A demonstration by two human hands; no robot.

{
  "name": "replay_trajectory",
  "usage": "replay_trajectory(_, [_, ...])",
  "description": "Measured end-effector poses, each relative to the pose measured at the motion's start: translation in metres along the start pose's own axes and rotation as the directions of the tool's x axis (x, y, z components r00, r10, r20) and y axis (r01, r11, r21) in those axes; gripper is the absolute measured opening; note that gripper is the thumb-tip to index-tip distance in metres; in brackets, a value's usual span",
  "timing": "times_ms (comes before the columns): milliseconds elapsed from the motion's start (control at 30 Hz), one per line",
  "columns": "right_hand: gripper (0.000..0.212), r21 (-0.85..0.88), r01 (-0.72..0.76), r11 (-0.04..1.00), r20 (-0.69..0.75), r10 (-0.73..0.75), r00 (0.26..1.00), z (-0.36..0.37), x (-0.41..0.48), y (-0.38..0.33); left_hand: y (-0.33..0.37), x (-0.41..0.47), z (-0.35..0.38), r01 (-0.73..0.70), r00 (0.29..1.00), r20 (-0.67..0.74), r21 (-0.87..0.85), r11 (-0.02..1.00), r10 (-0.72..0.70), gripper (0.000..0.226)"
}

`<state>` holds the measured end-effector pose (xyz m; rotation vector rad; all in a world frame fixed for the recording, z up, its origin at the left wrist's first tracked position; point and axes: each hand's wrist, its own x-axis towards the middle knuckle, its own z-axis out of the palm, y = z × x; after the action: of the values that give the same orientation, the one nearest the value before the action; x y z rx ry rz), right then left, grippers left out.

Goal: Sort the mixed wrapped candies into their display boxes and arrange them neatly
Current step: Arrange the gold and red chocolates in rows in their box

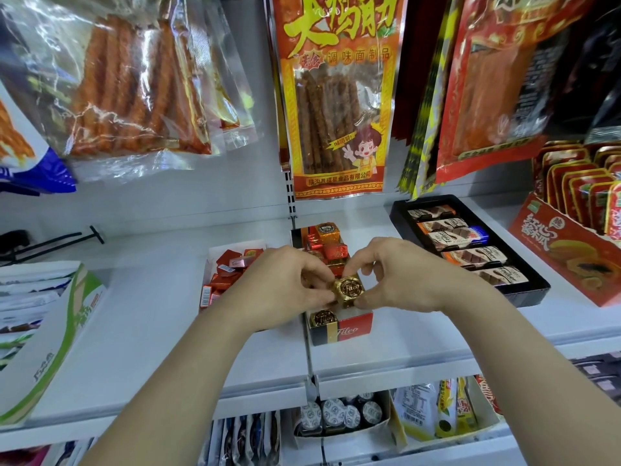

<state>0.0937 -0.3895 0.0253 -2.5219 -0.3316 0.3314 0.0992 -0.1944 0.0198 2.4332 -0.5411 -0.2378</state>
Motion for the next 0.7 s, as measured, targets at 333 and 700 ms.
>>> replay_trajectory(333, [0.038,-0.137,-0.145,0.98,0.139,0.164,0.977,0.001,0.01,-0.008,-0.003,0.0,0.001,0.006,0.984,0.175,0.207,0.978,-0.043,0.031])
replay_trajectory(700, [0.017,-0.169,-0.122,0.978,0.192,0.154,0.969,0.007,0.017,-0.009,-0.006,0.005,0.004,0.043,0.965,0.25,0.141,0.989,-0.077,0.035])
